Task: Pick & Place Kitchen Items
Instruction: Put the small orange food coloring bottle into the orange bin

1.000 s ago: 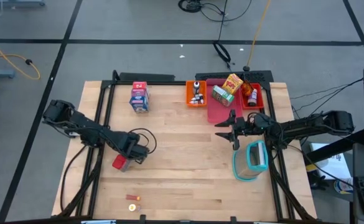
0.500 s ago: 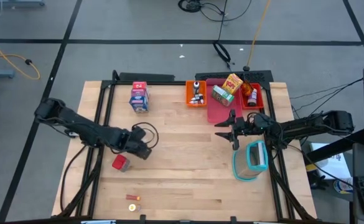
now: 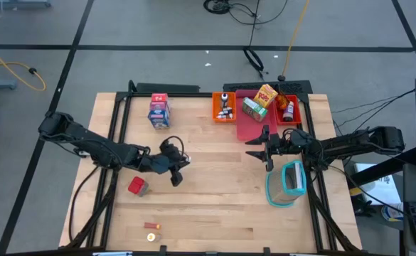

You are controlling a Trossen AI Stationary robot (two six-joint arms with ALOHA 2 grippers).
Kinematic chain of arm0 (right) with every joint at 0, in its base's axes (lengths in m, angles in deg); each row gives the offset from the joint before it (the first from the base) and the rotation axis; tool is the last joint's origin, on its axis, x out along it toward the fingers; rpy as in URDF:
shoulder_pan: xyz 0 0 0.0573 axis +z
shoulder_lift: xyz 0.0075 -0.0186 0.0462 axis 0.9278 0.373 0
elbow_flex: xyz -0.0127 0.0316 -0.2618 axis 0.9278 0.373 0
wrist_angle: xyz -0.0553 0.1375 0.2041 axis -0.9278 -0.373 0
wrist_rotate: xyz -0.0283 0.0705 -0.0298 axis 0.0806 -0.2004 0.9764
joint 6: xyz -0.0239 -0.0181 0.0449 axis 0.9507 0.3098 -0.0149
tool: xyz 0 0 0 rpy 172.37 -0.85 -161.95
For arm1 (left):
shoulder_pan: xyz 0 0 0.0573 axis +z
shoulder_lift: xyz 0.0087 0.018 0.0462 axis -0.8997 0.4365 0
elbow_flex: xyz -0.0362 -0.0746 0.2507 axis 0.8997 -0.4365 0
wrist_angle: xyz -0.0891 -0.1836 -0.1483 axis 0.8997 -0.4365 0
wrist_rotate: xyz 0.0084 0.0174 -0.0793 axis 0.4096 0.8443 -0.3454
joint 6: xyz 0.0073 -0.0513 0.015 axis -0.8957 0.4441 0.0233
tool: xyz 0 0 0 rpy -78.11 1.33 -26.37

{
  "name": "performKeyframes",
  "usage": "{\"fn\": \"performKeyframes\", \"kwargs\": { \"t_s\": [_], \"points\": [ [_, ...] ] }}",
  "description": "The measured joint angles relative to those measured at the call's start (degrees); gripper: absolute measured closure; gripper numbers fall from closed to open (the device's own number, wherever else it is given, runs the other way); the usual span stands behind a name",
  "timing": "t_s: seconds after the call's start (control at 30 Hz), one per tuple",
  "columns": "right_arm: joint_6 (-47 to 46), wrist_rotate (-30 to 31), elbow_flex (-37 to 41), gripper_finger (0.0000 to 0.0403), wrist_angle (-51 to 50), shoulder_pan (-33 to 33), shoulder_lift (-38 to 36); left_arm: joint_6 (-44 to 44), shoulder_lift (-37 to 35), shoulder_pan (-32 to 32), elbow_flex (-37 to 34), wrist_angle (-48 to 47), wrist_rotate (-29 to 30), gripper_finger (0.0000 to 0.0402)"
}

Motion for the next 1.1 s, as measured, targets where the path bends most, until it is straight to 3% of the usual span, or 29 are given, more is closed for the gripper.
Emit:
{"fn": "performKeyframes", "kwargs": {
  "t_s": [0.2, 0.47, 0.8, 1.1],
  "points": [
    [-0.02, 0.71, 0.00, 0.0232, 0.02, 0.01, 0.00, -7.92, 0.00, 3.02, 0.00, 7.39, -0.81, 0.0351],
    [0.00, 2.61, 0.00, 0.0232, 0.19, -0.02, 0.02, -16.83, 1.42, 6.21, 0.11, 16.99, -7.26, 0.0352],
    [-1.29, 2.45, -0.54, 0.0232, 3.97, 0.01, 0.02, -17.85, 1.40, 8.70, 0.11, 18.26, -7.71, 0.0341],
    [-0.47, -0.78, -7.03, 0.0232, 3.51, 0.03, 4.47, -18.30, 1.40, 8.73, 0.11, 18.74, -7.82, 0.0340]
  ]
}}
